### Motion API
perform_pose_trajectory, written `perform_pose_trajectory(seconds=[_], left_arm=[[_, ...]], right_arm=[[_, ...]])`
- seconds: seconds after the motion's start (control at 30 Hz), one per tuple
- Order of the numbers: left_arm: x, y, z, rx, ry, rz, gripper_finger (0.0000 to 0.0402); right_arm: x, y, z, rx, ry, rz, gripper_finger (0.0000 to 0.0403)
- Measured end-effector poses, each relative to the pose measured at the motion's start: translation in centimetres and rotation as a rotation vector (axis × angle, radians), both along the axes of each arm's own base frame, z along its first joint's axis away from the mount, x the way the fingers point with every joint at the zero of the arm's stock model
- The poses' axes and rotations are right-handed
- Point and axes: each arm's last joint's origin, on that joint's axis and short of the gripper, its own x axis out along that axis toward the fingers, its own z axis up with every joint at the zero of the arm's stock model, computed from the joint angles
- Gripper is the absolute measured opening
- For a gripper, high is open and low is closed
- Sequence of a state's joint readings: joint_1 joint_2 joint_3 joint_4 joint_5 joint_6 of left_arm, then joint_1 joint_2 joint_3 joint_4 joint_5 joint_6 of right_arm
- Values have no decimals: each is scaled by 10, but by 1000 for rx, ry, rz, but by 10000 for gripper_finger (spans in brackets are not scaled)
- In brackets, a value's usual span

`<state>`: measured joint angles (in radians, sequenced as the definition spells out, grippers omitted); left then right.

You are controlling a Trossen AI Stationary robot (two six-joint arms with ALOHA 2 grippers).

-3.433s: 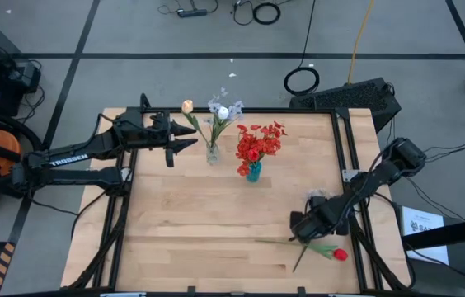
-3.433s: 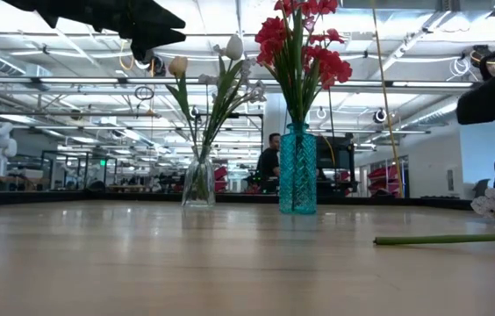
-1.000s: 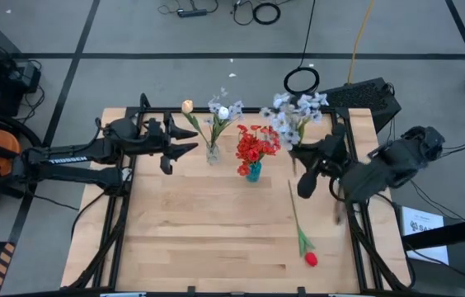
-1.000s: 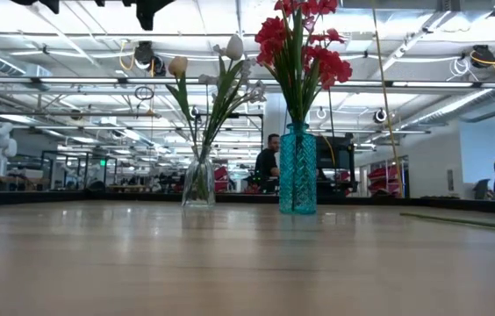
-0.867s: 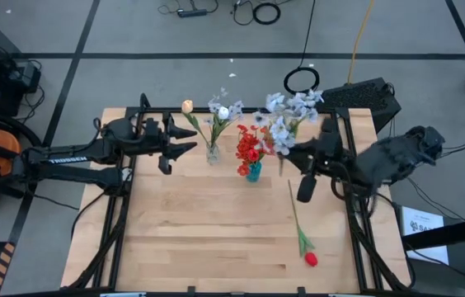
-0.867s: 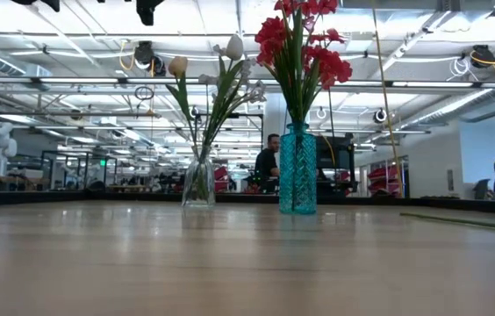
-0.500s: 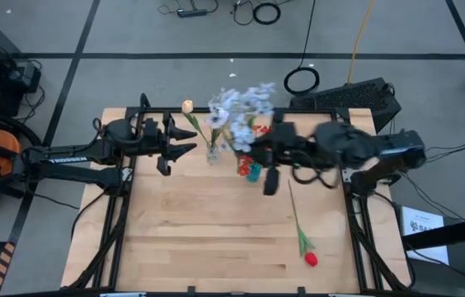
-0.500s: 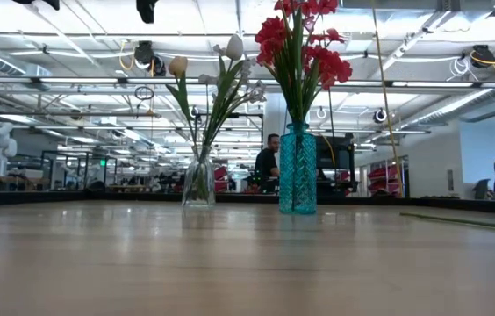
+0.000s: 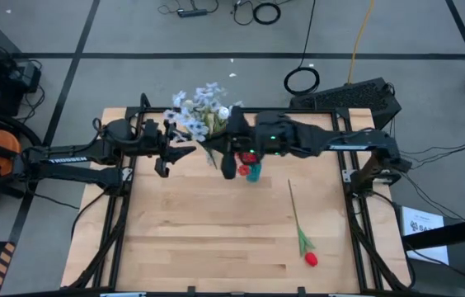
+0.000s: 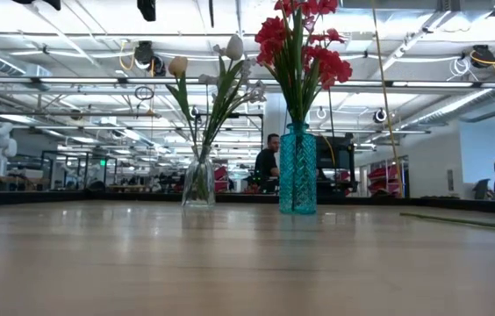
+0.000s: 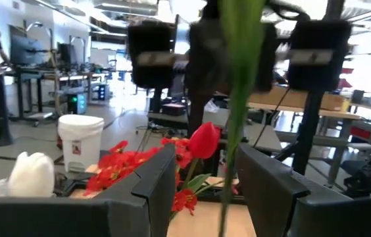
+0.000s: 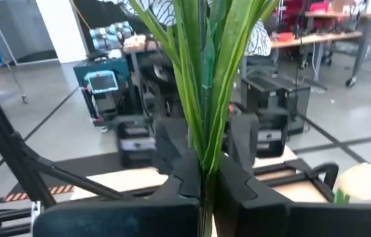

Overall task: Sort flowers into vase by color
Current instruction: Put the white flowers into the transparent vase

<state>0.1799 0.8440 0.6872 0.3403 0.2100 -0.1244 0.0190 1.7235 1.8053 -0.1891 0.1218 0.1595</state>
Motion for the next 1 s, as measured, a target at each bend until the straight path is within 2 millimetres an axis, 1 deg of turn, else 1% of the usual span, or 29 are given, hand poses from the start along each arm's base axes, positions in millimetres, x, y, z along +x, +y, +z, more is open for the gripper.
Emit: perform_pose_trajectory(seconds=[0.13,0.23,0.67,0.8,0.87,1.0], left_arm=[[-1,-1,2,11,-22,-32,164],[0,-1,2,10,-19,-34,164],[0,-1,2,10,-17,-36,164],[3,-1,0,4,-6,-49,164],[6,0,-2,-36,4,-59,164],[14,1,-2,-60,-25,-65,164]], right_arm=[[14,-7,-15,15,31,3,2],[21,-11,-19,15,6,0,2],[22,-15,-9,-3,-99,10,2],[25,-15,-13,-8,-96,10,2],[26,-15,-15,-10,-84,12,2],[30,-14,-19,-1,-74,28,2]])
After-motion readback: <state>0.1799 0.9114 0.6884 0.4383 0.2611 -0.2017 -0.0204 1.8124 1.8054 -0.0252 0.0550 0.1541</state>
